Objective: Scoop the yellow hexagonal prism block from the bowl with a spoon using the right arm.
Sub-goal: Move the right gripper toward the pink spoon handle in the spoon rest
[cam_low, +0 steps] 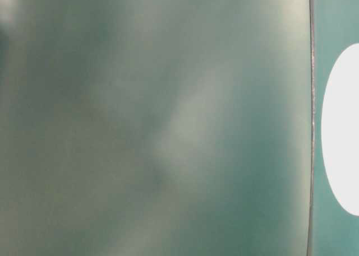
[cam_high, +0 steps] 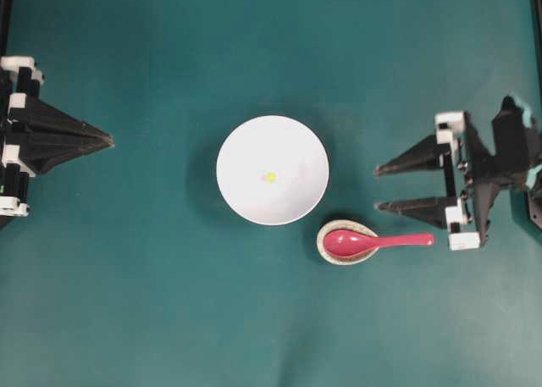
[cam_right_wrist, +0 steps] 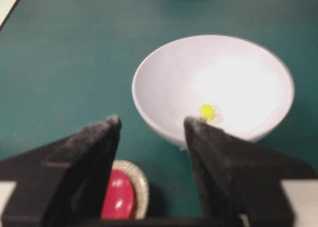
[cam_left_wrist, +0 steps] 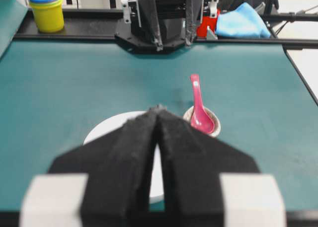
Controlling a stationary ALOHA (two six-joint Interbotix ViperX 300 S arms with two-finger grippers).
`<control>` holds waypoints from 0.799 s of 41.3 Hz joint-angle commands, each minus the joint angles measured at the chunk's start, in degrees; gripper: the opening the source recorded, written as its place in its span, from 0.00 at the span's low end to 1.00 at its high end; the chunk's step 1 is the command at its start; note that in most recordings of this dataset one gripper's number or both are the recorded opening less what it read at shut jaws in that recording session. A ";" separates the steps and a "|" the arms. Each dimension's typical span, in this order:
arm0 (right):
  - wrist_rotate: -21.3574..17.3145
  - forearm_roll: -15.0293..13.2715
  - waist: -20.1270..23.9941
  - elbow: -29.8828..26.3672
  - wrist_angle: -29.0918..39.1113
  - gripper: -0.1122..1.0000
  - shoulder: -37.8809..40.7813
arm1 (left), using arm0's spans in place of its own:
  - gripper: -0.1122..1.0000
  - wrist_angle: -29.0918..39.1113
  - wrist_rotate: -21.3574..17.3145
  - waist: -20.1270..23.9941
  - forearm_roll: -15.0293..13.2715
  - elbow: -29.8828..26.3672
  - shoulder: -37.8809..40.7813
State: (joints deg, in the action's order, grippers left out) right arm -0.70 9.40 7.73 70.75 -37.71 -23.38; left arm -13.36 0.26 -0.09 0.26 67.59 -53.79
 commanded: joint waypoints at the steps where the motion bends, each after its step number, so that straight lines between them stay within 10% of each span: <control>1: 0.00 2.37 2.55 0.09 -4.48 0.63 2.55 | 0.10 0.09 0.09 0.09 0.09 -1.32 0.44; 21: 0.00 16.70 17.84 4.04 -21.97 0.63 16.00 | 0.10 -0.09 0.18 0.09 0.09 -1.32 0.44; 33: 0.00 20.57 21.53 4.31 -24.17 0.63 22.59 | 0.10 -0.18 0.26 0.09 0.09 -1.32 0.44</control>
State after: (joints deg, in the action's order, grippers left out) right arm -0.70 29.36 28.92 75.32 -61.17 -1.32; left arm -13.01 0.44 -0.09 0.26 67.59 -53.79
